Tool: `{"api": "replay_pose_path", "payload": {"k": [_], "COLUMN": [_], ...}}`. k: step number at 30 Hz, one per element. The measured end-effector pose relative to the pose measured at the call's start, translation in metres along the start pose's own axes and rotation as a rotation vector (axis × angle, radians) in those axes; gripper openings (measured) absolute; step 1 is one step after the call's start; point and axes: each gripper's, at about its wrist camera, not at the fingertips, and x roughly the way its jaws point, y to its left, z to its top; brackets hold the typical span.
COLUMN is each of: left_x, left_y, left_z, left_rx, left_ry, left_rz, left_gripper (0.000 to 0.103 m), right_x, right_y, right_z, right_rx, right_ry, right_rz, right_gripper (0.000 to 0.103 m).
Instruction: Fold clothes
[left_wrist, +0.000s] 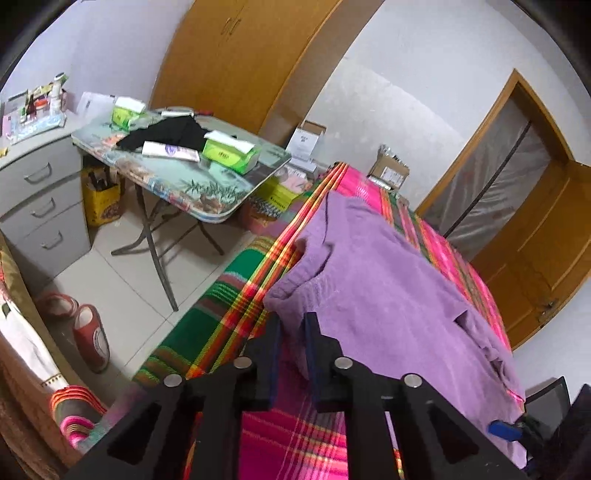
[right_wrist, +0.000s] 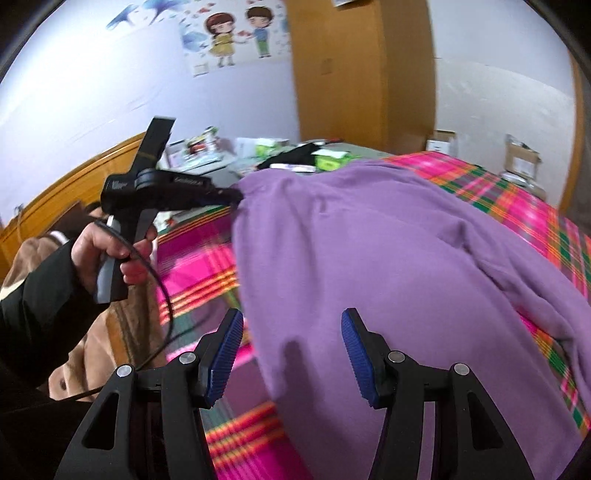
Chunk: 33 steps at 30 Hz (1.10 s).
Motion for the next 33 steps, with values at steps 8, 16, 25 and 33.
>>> {"api": "replay_pose_path", "payload": {"k": [8, 16, 25, 33], "left_x": [-0.018, -0.014, -0.008, -0.010], "left_y": [-0.004, 0.000, 0.012, 0.020], "left_z": [0.004, 0.008, 0.009, 0.001], "left_rx": [0.038, 0.038, 0.033, 0.040], "left_ry": [0.007, 0.046, 0.097, 0.109], "left_rz": [0.004, 0.008, 0.017, 0.032], "left_gripper": [0.010, 0.010, 0.010, 0.010], "right_x": [0.034, 0.052, 0.046, 0.039], "right_y": [0.022, 0.027, 0.029, 0.035], "right_z": [0.000, 0.007, 0.012, 0.013], "right_rx": [-0.080, -0.131, -0.126, -0.124], "right_ry": [0.092, 0.160, 0.149, 0.154], "right_rz": [0.037, -0.057, -0.058, -0.014], "right_gripper": [0.057, 0.019, 0.003, 0.003]}}
